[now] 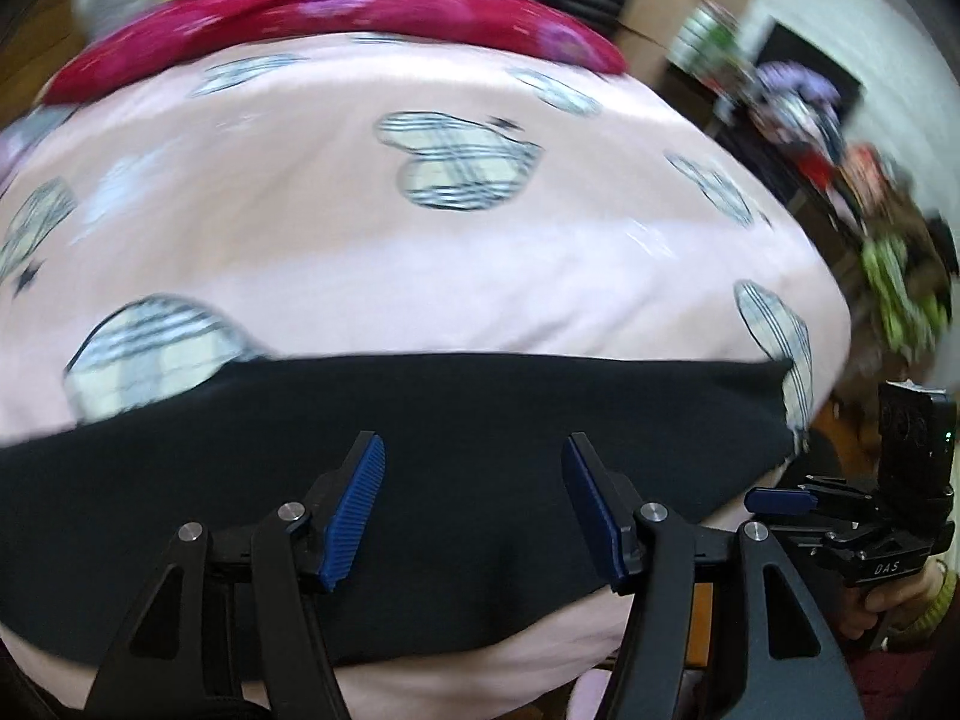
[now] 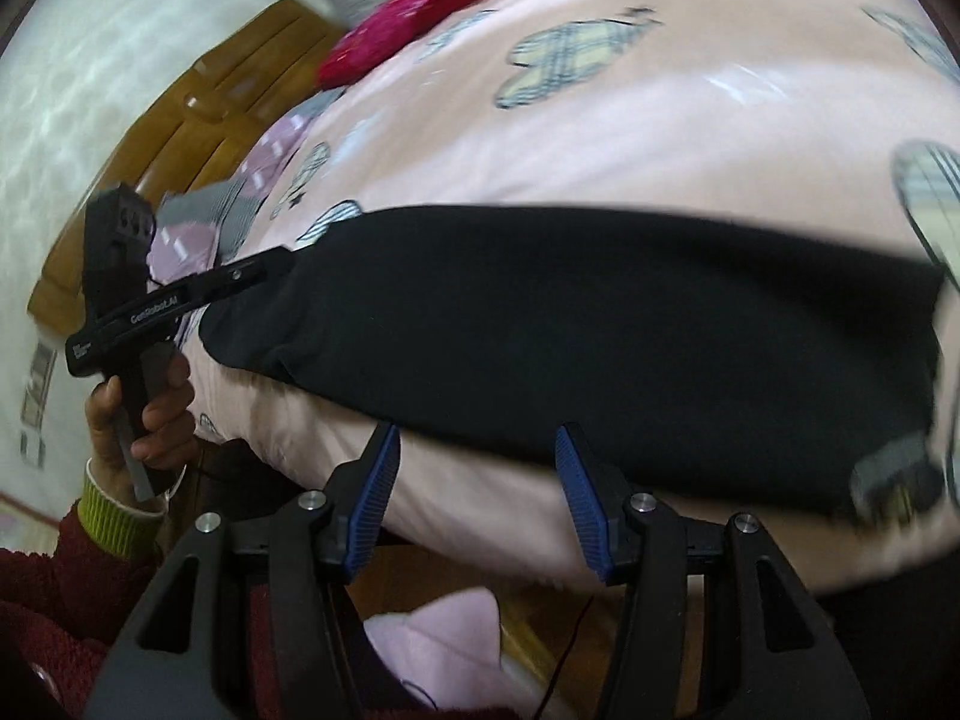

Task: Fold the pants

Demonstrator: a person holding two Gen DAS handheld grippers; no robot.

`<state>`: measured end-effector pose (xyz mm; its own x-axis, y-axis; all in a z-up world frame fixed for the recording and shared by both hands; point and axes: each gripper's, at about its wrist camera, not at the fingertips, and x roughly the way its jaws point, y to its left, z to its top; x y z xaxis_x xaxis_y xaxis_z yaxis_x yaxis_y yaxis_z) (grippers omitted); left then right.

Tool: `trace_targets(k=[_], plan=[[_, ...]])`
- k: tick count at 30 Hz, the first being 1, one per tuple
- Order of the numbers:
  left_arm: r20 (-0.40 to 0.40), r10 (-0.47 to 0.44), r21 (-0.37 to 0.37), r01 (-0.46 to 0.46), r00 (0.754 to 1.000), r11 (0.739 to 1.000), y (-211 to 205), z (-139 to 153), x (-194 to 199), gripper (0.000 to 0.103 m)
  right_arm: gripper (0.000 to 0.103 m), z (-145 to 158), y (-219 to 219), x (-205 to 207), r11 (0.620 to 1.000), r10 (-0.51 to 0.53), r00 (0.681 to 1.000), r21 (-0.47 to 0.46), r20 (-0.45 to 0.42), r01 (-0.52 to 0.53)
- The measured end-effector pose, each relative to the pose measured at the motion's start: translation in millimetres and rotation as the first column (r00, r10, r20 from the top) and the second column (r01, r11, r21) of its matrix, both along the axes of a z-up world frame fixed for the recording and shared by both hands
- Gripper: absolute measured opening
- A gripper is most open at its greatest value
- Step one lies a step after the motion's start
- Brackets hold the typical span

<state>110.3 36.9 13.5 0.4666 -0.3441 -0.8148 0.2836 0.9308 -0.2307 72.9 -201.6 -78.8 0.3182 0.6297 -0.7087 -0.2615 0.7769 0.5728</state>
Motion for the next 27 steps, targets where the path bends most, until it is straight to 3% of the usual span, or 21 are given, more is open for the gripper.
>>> trace_targets(k=[5, 11, 18, 24, 27], plan=[[-0.024, -0.149, 0.024, 0.15, 0.988, 0.988, -55.6, 1.6, 13.4, 0.065, 0.055, -15.4, -32.1, -17.8, 0.994, -0.109, 0.993, 0.024, -0.055, 0.11], [-0.056, -0.314, 0.037, 0.316, 0.948, 0.948, -106.9, 5.1, 31.0, 0.066, 0.055, -28.6, -63.4, -25.2, 0.96, -0.268, 0.956, 0.055, -0.12, 0.276], [-0.118, -0.496, 0.029, 0.503, 0.86, 0.864, -165.6, 1.4, 55.7, 0.069, 0.063, -41.1, -89.2, -27.0, 0.902, -0.42, 0.89, 0.029, -0.18, 0.431], [-0.191, -0.593, 0.04, 0.609, 0.783, 0.792, -213.0, -9.0, 74.8, 0.069, 0.065, -54.6, -118.9, -28.2, 0.82, -0.517, 0.819, 0.129, -0.248, 0.557], [-0.231, -0.631, 0.076, 0.661, 0.74, 0.747, -240.1, -20.7, 76.8, 0.069, 0.067, -58.7, -122.7, -25.0, 0.799, -0.525, 0.812, 0.18, -0.256, 0.574]])
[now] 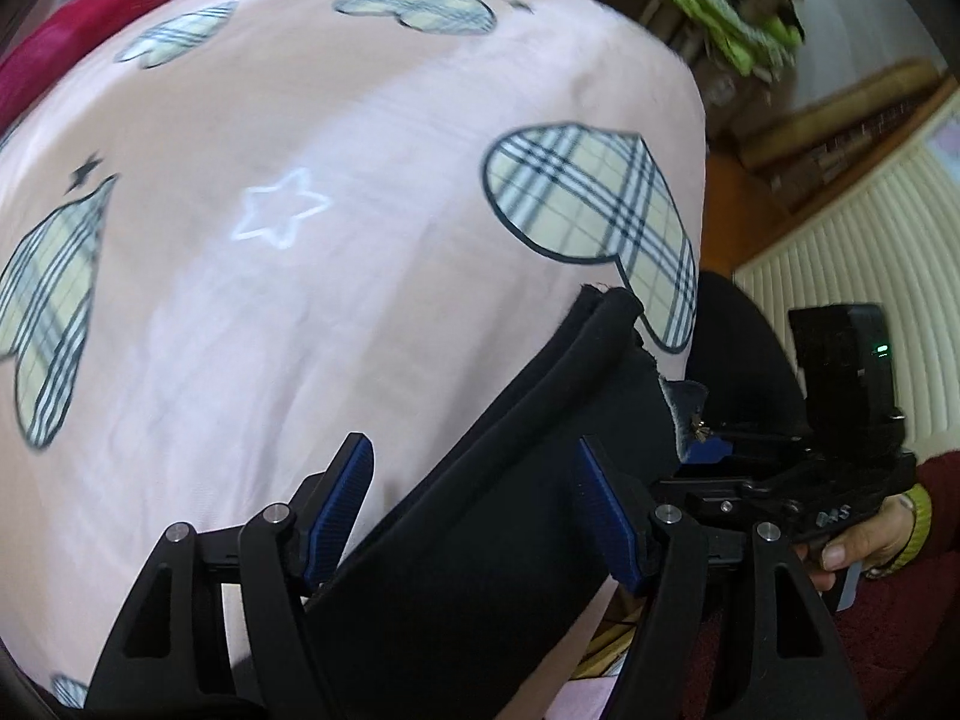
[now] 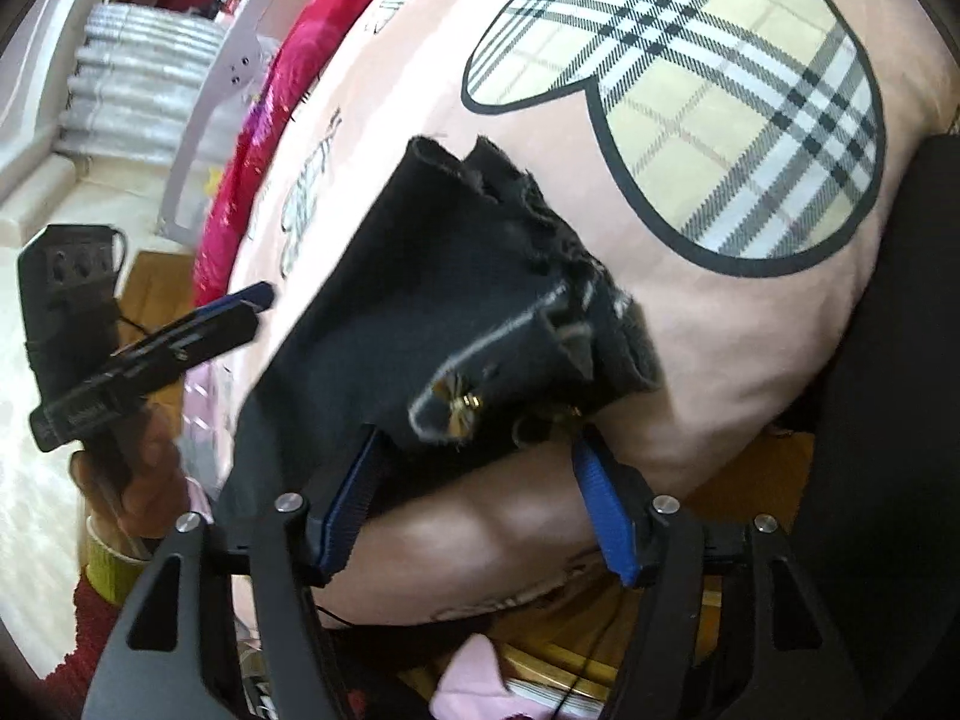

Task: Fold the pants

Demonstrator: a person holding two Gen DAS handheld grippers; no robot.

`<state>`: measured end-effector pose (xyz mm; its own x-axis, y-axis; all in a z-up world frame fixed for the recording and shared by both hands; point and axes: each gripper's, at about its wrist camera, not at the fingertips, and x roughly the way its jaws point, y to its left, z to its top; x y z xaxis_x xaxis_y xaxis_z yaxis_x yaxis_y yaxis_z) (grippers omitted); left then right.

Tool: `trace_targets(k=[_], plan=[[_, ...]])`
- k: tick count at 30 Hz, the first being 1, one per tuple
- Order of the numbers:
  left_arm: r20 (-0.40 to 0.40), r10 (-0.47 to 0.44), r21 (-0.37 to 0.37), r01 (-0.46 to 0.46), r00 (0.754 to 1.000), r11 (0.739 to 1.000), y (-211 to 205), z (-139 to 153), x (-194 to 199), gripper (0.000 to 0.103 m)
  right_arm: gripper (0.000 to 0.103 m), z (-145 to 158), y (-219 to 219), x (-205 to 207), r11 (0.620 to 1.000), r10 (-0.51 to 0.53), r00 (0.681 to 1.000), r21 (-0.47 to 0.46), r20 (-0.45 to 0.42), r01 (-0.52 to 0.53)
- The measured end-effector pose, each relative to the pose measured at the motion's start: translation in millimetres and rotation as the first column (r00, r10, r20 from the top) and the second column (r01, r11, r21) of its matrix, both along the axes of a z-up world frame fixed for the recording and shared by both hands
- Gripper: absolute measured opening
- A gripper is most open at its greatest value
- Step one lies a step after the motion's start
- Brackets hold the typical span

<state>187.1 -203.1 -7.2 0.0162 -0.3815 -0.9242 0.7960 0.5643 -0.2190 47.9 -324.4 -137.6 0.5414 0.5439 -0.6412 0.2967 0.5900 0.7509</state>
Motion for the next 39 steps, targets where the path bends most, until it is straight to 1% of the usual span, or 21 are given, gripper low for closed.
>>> trace_targets(k=[2, 5, 7, 8, 9, 10, 11, 15, 16, 17, 18, 19, 20, 22, 26, 28, 31, 34, 39], plan=[[-0.009, -0.026, 0.023, 0.026, 1.0, 0.999, -14.2, -6.3, 1.5, 0.069, 0.067, 2.1, 2.3, 0.3, 1.0, -0.003, 1.0, -0.004, 0.027, 0.004], [-0.054, -0.062, 0.035, 0.064, 0.997, 0.997, -35.4, -16.7, 4.2, 0.069, 0.066, 4.5, 8.0, 2.4, 0.998, 0.022, 0.998, -0.054, 0.058, -0.019], [-0.066, -0.081, 0.046, 0.085, 0.994, 0.995, -44.7, -23.4, 3.9, 0.069, 0.051, 5.7, 9.3, 1.5, 0.997, 0.027, 0.997, -0.077, 0.078, -0.021], [-0.068, -0.092, 0.055, 0.096, 0.993, 0.994, -49.8, -26.4, 4.0, 0.069, 0.034, 5.5, 10.5, 2.0, 0.995, 0.034, 0.996, -0.093, 0.077, -0.027], [-0.07, -0.097, 0.061, 0.101, 0.993, 0.993, -53.6, -29.0, 4.1, 0.068, 0.024, 4.5, 8.1, 1.4, 0.994, 0.04, 0.996, -0.101, 0.078, -0.032], [-0.077, -0.106, 0.069, 0.112, 0.991, 0.991, -59.3, -32.9, 4.1, 0.063, 0.023, 2.8, 5.6, 0.3, 0.995, 0.043, 0.996, -0.096, 0.081, -0.035], [-0.082, -0.118, 0.073, 0.124, 0.99, 0.99, -64.5, -36.1, 3.3, 0.062, 0.019, 0.6, 2.1, -0.8, 0.995, 0.045, 0.995, -0.089, 0.084, -0.038], [-0.074, -0.171, 0.076, 0.177, 0.982, 0.981, -81.8, -43.4, -1.8, 0.061, 0.015, 1.7, -1.6, -6.4, 0.995, 0.065, 0.992, -0.089, 0.112, -0.055], [-0.077, -0.178, 0.068, 0.183, 0.981, 0.981, -84.1, -42.9, -2.7, 0.054, 0.015, 3.3, -1.3, -6.7, 0.993, 0.072, 0.99, -0.098, 0.119, -0.061], [-0.082, -0.187, 0.056, 0.192, 0.979, 0.98, -85.4, -41.5, -3.3, 0.039, 0.014, 4.2, -1.0, -8.1, 0.992, 0.078, 0.989, -0.106, 0.125, -0.065], [-0.09, -0.199, 0.043, 0.204, 0.976, 0.978, -87.2, -40.5, -4.4, 0.032, 0.014, 4.5, -1.2, -8.9, 0.991, 0.083, 0.988, -0.111, 0.128, -0.068], [-0.091, -0.21, 0.031, 0.213, 0.973, 0.976, -88.5, -39.9, -5.7, 0.02, 0.014, 4.5, -0.5, -6.8, 0.991, 0.084, 0.988, -0.114, 0.127, -0.07], [-0.09, -0.218, 0.02, 0.221, 0.972, 0.975, -89.2, -39.6, -7.3, 0.014, 0.014, 4.8, -1.0, -6.5, 0.991, 0.085, 0.988, -0.114, 0.126, -0.071], [-0.072, -0.212, -0.005, 0.212, 0.975, 0.977, -85.4, -36.8, -8.4, 0.011, 0.013, 6.4, -2.0, -10.6, 0.99, 0.088, 0.988, -0.119, 0.127, -0.073], [-0.051, -0.175, -0.078, 0.171, 0.983, 0.982, -69.1, -21.6, -9.8, 0.009, 0.012, 21.1, 2.3, -11.5, 0.981, 0.115, 0.98, -0.173, 0.163, -0.086], [-0.03, -0.151, -0.126, 0.146, 0.988, 0.981, -55.3, -6.0, -11.5, 0.009, 0.012, 33.3, 9.0, -11.1, 0.975, 0.134, 0.972, -0.201, 0.192, -0.094], [-0.004, -0.108, -0.173, 0.105, 0.994, 0.979, -32.9, 16.3, -11.3, 0.009, 0.012, 52.2, 18.7, -8.8, 0.966, 0.17, 0.956, -0.23, 0.237, -0.115], [0.02, -0.061, -0.214, 0.064, 0.998, 0.975, -9.1, 37.3, -12.2, 0.009, 0.012, 75.4, 31.3, -5.2, 0.957, 0.223, 0.927, -0.248, 0.301, -0.15], [0.054, 0.025, -0.273, -0.009, 0.998, 0.962, 39.2, 67.2, -10.9, 0.009, 0.012, 102.3, 57.4, 5.6, 0.946, 0.294, 0.879, -0.243, 0.375, -0.213]])
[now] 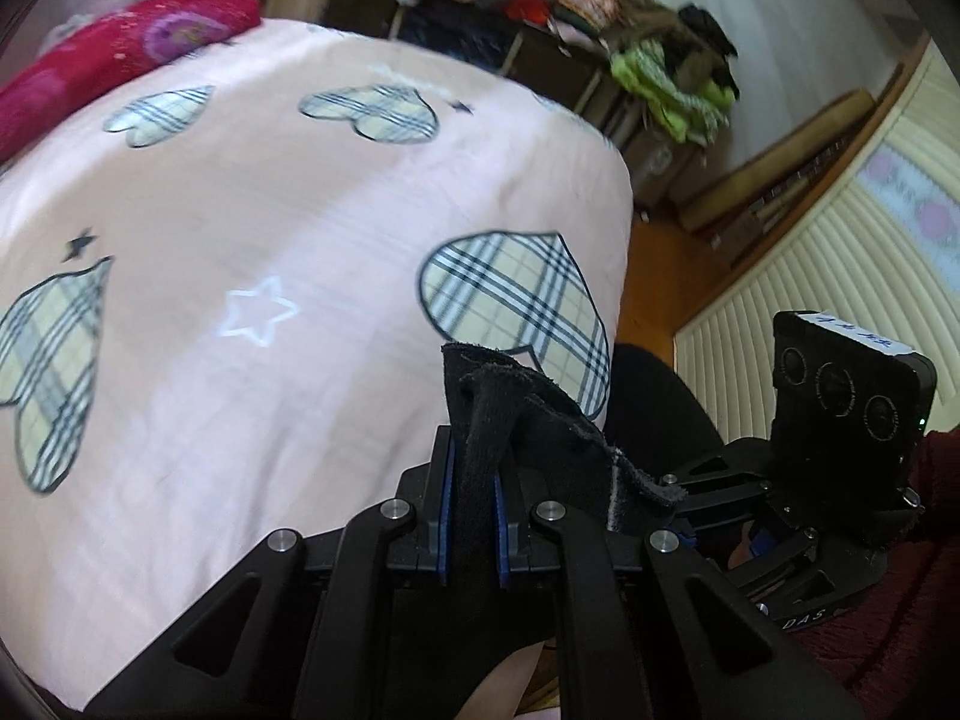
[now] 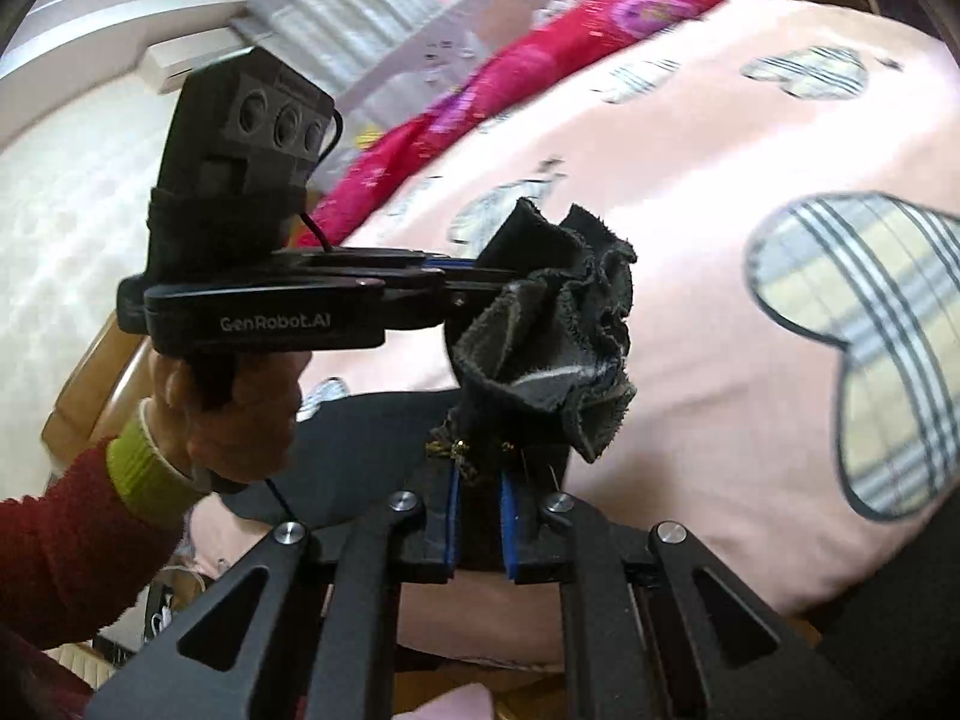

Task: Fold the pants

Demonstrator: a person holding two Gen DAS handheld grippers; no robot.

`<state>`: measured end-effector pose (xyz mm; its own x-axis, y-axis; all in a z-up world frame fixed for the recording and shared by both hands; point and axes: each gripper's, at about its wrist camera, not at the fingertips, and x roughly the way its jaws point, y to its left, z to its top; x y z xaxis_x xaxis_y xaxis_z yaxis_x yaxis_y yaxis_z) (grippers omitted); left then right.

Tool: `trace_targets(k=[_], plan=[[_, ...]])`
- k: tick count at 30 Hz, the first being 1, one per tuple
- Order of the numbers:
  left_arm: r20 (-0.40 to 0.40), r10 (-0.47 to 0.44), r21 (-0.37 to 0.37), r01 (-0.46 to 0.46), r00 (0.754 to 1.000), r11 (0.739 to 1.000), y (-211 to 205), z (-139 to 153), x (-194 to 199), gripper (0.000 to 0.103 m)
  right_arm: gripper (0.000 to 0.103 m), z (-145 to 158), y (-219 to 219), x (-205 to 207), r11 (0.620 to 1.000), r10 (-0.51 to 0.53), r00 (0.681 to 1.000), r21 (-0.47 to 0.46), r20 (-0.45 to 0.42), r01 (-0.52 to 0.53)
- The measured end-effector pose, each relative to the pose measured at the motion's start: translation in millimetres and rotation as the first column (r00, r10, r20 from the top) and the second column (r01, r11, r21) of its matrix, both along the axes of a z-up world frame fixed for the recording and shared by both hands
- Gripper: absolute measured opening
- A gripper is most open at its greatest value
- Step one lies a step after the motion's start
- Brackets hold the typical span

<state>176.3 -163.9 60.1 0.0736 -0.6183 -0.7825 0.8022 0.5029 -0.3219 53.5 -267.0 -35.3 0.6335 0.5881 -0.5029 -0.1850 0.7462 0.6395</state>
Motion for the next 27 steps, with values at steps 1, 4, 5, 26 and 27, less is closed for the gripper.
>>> trace_targets(k=[1, 4, 5, 26, 27], plan=[[0.004, 0.014, -0.009, -0.014, 1.0, 1.0, 8.9, 3.4, -0.6, 0.009, 0.012, 4.0, 4.7, 1.8, 1.0, 0.017, 1.0, 0.006, 0.011, -0.017], [0.012, 0.061, -0.034, -0.06, 0.998, 0.998, 35.3, 11.4, -3.7, 0.009, 0.012, 13.1, 21.8, 8.4, 0.998, 0.07, 0.997, 0.006, 0.035, -0.07], [0.015, 0.08, -0.045, -0.079, 0.997, 0.996, 45.8, 13.5, -5.1, 0.009, 0.012, 14.7, 22.0, 8.3, 0.996, 0.089, 0.995, 0.006, 0.041, -0.089], [-0.11, 0.364, -0.13, -0.376, 0.925, 0.917, 180.5, -41.3, -16.7, 0.009, 0.012, -5.3, 126.9, 78.0, 0.925, 0.372, 0.928, -0.075, -0.02, -0.372], [-0.117, 0.373, -0.132, -0.387, 0.92, 0.913, 184.6, -45.2, -17.0, 0.009, 0.012, -6.9, 129.6, 73.2, 0.92, 0.382, 0.924, -0.08, -0.026, -0.383]])
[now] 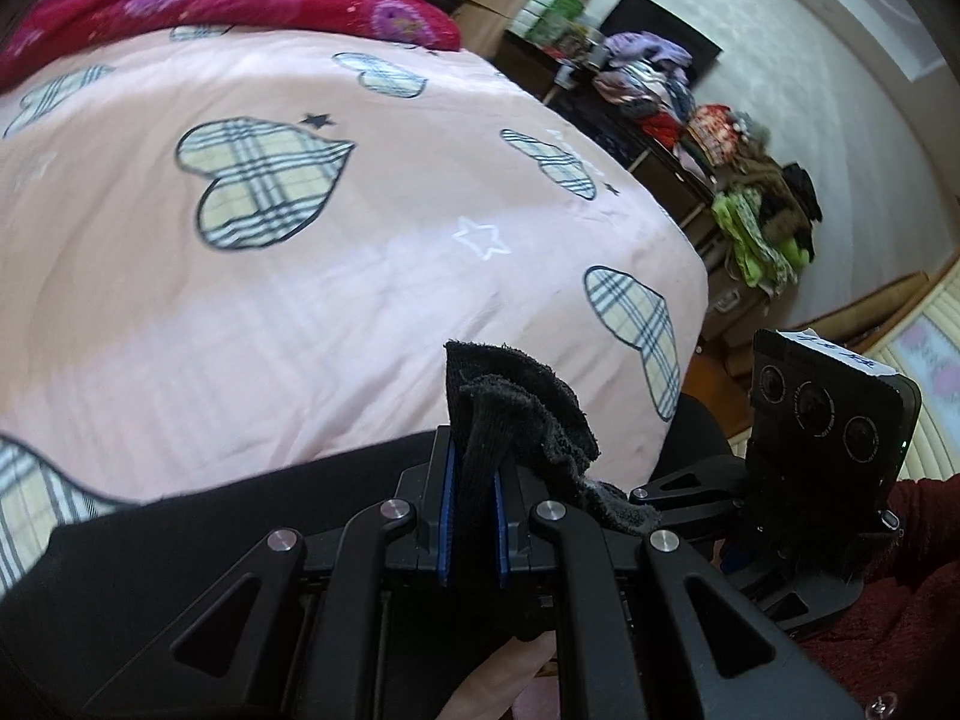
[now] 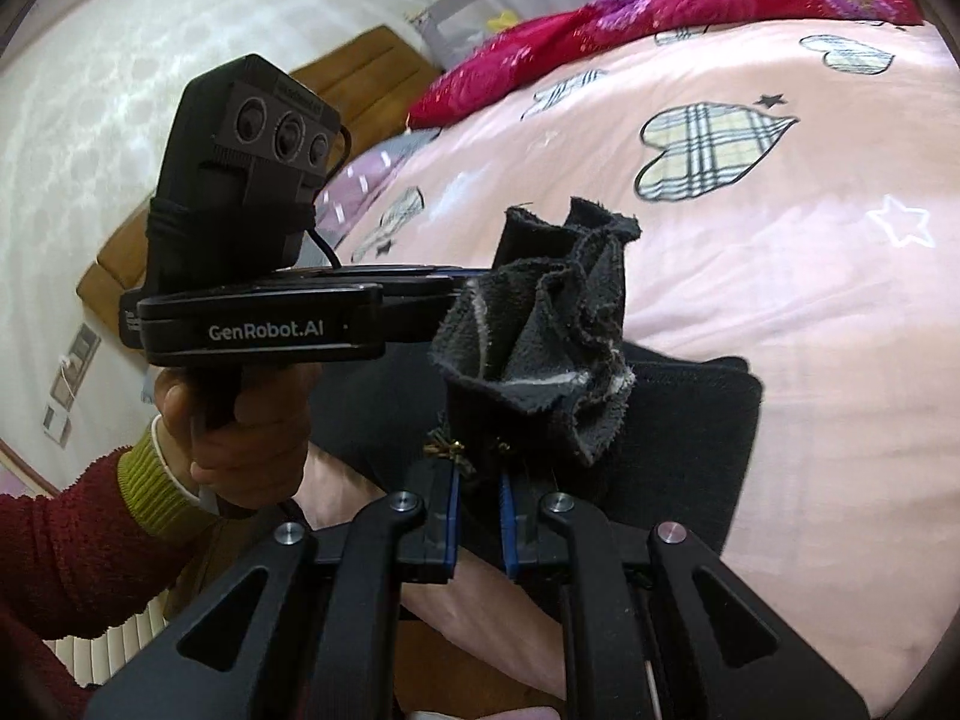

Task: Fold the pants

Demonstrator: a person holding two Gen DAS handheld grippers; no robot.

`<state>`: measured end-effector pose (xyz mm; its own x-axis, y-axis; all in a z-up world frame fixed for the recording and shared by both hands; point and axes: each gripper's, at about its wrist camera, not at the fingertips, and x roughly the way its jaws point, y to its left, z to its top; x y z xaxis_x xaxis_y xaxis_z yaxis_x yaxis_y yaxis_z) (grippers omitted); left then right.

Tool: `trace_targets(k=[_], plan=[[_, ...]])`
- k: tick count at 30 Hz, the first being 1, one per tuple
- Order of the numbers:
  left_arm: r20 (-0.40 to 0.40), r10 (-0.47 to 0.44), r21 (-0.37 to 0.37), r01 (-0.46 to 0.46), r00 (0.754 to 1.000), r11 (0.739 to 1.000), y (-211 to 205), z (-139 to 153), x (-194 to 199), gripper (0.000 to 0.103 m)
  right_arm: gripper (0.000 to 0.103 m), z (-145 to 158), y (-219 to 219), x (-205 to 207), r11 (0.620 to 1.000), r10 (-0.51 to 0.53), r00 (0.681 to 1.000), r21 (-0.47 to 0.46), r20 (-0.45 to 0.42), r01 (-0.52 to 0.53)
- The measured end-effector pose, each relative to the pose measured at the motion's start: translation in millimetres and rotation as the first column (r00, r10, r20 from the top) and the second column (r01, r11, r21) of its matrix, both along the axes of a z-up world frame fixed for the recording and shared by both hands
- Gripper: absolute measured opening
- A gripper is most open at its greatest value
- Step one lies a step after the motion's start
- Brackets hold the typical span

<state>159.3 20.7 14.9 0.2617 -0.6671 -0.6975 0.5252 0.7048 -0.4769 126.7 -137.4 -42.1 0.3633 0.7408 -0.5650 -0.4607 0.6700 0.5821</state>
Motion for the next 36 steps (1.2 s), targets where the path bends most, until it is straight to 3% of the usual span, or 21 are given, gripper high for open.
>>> trace_targets(k=[17, 22, 27, 33, 36], plan=[[-0.065, 0.098, -0.057, -0.101, 0.993, 0.993, 32.6, -33.6, -0.5, 0.01, 0.012, -20.1, 31.7, 12.3, 0.996, 0.069, 0.996, -0.048, -0.063, -0.073], [-0.09, 0.143, -0.066, -0.15, 0.986, 0.986, 45.9, -40.5, -3.4, 0.012, 0.018, -23.6, 40.3, 15.2, 0.994, 0.085, 0.994, -0.062, -0.073, -0.089], [-0.116, 0.217, -0.063, -0.225, 0.969, 0.972, 63.7, -47.1, -13.2, 0.018, 0.031, -26.8, 54.3, 13.9, 0.99, 0.12, 0.989, -0.064, -0.084, -0.125], [-0.126, 0.296, -0.042, -0.303, 0.947, 0.952, 82.5, -53.7, -28.3, 0.019, 0.036, -32.1, 68.7, 9.1, 0.983, 0.161, 0.982, -0.069, -0.098, -0.168], [-0.137, 0.352, -0.05, -0.361, 0.926, 0.931, 95.2, -55.7, -38.6, 0.029, 0.038, -32.5, 76.8, 8.6, 0.979, 0.184, 0.978, -0.071, -0.103, -0.192]])
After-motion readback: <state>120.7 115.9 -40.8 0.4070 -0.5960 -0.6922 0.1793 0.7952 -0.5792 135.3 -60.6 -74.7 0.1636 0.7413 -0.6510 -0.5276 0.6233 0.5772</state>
